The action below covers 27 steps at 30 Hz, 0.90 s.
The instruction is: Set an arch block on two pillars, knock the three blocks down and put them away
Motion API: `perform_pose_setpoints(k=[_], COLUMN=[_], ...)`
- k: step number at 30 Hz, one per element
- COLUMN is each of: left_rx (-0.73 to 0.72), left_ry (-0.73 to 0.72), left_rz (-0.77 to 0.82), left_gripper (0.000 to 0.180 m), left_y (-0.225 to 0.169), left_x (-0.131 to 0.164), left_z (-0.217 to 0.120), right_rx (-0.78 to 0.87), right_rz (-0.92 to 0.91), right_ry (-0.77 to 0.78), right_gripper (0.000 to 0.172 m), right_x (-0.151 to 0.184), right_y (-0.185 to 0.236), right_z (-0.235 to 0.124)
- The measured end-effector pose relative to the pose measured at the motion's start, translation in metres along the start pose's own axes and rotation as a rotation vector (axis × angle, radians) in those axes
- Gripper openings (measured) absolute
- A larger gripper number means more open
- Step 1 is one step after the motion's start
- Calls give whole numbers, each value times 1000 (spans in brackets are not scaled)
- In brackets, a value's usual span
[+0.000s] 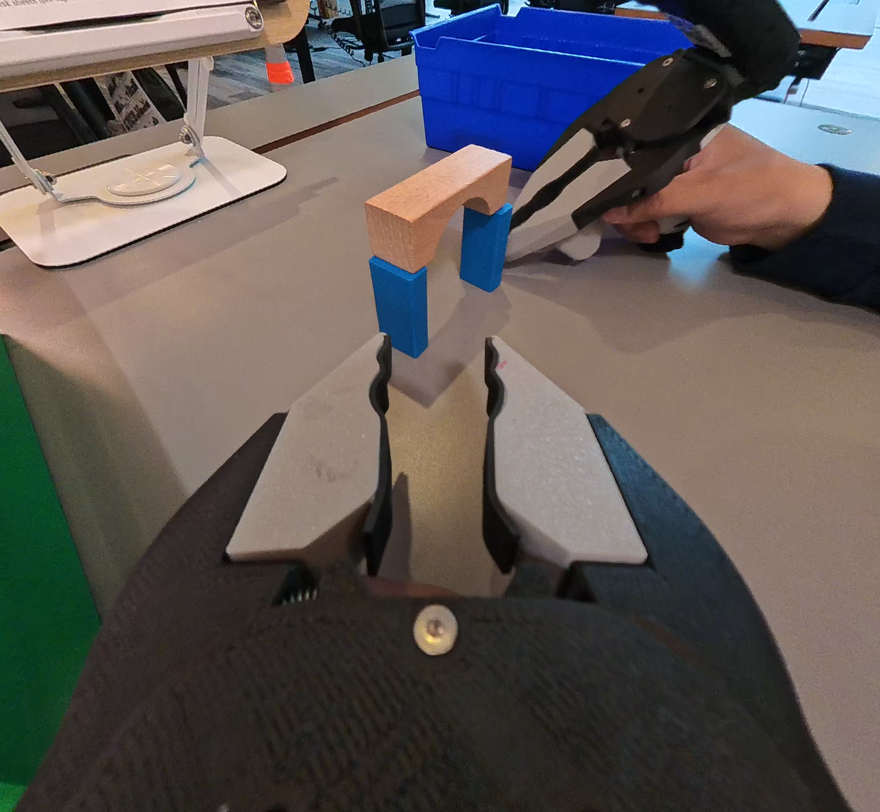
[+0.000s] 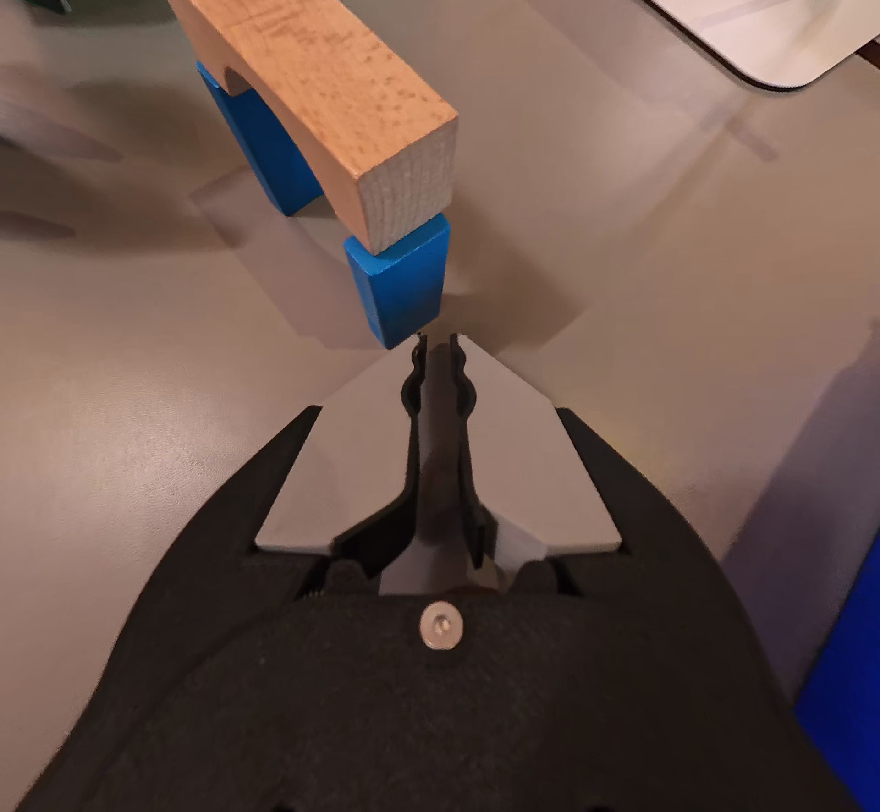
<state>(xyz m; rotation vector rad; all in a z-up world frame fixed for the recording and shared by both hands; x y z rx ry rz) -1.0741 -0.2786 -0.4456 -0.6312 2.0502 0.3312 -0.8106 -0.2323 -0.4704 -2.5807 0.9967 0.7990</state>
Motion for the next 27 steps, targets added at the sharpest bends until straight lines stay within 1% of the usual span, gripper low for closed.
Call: perform_pose_setpoints(k=[3, 6, 9, 12, 15, 18, 21, 24, 27], left_rx=[0, -12, -40, 2, -45, -38, -34, -13, 60], left_ry=[-1, -5, -67, -70, -50, -16, -20, -20, -31], left_rz=[-1, 0, 6, 67, 165, 205, 186, 134, 92], left_gripper=[37, 37, 34, 36, 37, 39, 39, 39, 38], left_y=[0, 0, 0, -8, -12, -14, -14, -10, -10], left_x=[0, 0, -8, -37, -70, -83, -72, -48, -24], left_z=[0, 0, -2, -5, -7, -1, 5, 10, 8], right_rx=[16, 5, -9, -15, -13, -16, -8, -4, 2], right_rz=[-16, -19, -6, 6, 17, 29, 30, 19, 10], right_ry=[34, 32, 23, 17, 10, 10, 11, 22, 31], right_gripper=[7, 7, 8, 8, 8, 8, 8, 8, 8], right_x=[-2, -3, -2, -1, -1, -2, -3, -4, -5], right_y=[1, 1, -1, -3, -5, -7, -7, -6, -5], right_z=[5, 5, 4, 2, 2, 3, 5, 6, 8])
Point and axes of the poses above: each gripper's, where its closed fingertips meet, z out along the fingers, x out of its underside, y = z × x across the jaws, the point moved 10 cm from there along -z, back along the fingers, and after that the axes turned 14 degrees about y, right-handed, at the moved point
